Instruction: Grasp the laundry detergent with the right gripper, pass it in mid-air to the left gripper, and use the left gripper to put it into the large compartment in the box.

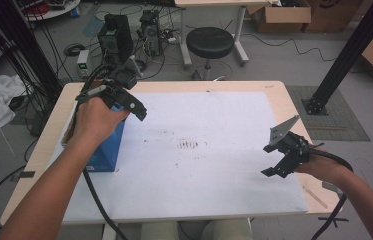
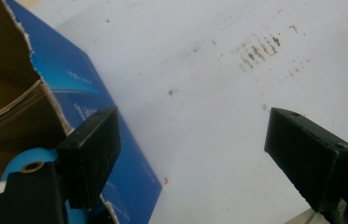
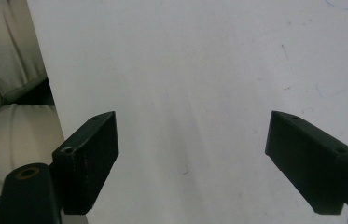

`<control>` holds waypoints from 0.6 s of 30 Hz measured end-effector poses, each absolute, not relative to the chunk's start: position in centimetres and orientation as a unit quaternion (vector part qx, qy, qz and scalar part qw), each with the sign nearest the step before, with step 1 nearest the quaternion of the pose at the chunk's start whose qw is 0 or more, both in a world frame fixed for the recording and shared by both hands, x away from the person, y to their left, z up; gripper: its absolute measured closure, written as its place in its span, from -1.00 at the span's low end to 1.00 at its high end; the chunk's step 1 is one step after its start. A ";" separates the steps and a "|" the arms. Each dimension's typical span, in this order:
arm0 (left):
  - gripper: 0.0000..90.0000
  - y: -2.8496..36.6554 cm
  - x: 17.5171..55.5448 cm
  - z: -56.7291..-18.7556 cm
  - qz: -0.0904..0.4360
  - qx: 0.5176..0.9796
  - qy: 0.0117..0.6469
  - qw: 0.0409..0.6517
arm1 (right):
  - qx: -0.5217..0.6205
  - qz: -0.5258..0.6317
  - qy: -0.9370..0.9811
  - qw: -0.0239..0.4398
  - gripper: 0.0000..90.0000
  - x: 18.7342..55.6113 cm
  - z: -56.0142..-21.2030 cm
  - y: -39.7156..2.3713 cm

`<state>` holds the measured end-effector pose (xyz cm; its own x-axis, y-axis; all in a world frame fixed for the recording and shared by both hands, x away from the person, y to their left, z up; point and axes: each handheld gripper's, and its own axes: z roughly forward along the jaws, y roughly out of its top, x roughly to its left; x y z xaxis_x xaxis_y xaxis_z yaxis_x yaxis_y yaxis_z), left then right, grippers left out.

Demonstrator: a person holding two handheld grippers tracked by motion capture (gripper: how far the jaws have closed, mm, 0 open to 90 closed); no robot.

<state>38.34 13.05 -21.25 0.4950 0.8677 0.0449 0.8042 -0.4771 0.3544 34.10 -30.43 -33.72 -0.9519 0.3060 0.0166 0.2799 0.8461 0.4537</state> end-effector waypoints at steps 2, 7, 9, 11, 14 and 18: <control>-0.57 12.6 38.3 -21.3 0.107 0.857 0.483 0.145 | 0.154 0.230 0.960 0.027 -0.62 34.1 -33.7 -30.4; -0.57 11.5 38.2 -21.8 0.096 0.868 0.465 0.145 | 0.152 0.229 0.961 0.027 -0.62 34.2 -33.8 -30.3; -0.57 11.2 38.1 -22.0 0.090 0.872 0.458 0.144 | 0.154 0.228 0.961 0.025 -0.62 34.2 -33.8 -30.3; -0.57 10.7 38.0 -22.1 0.088 0.877 0.449 0.144 | 0.154 0.228 0.961 0.025 -0.62 34.2 -33.8 -30.2; -0.57 10.1 37.8 -22.3 0.088 0.885 0.435 0.143 | 0.154 0.227 0.961 0.025 -0.62 34.2 -33.7 -30.1; -0.57 9.1 37.6 -22.5 0.086 0.893 0.416 0.146 | 0.154 0.226 0.961 0.024 -0.62 34.3 -33.7 -30.0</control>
<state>37.57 9.12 -22.55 0.6386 0.7689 0.0311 0.7188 -0.6105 0.3326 34.33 -30.00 -33.68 -0.9514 0.3071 0.0228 0.2850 0.8500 0.4430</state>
